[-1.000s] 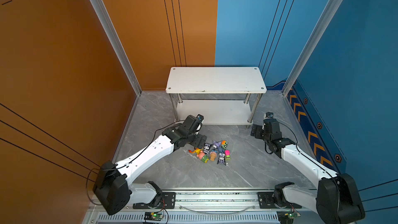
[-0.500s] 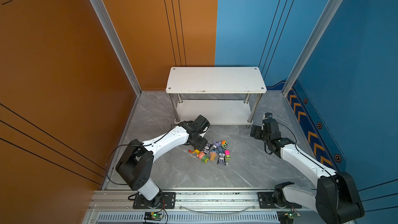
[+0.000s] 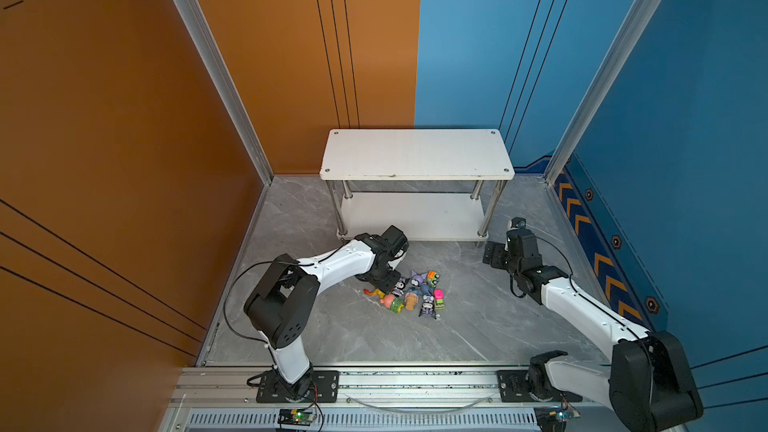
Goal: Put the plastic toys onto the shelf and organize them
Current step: 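Reach the left gripper down to the orange figure and close on it, then lift the orange figure with the left gripper toward the top shelf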
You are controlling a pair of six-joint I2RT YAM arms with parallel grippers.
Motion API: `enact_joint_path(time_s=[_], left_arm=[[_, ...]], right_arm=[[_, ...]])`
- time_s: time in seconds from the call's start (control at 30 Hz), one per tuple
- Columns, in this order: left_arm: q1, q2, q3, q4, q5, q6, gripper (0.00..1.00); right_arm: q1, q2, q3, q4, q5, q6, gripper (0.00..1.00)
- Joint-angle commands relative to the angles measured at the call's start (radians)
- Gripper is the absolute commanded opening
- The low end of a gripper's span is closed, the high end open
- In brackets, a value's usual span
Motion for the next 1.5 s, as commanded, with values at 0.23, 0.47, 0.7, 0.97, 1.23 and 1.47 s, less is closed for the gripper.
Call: enact_joint_path(time_s=[0.23,0.47,0.7,0.97,1.23,1.47], left_arm=[[0.012,0.021,0.016,-0.022,0.030,0.004,0.38],[0.016,0.024,0.014,-0.018,0.042,0.007,0.25],[0.025,-0.067,-0.016,0.027,0.003,-0.007,0.18],[0.050,-0.289,-0.097,0.258,-0.026,-0.029,0.18],[0.066,-0.384,-0.262,0.759,-0.117,0.049,0.20],[0.095,-0.319,-0.306,1.042,-0.122,0.171,0.19]], right_arm=[[0.003,0.012,0.013,-0.037,0.026,0.017,0.93],[0.001,0.012,0.013,-0.040,0.028,0.018,0.93],[0.001,0.005,0.010,-0.043,0.025,0.018,0.93],[0.001,0.004,0.009,-0.040,0.024,0.017,0.93],[0.001,0.009,0.011,-0.034,0.023,0.017,0.93],[0.003,0.005,0.007,-0.032,0.022,0.016,0.92]])
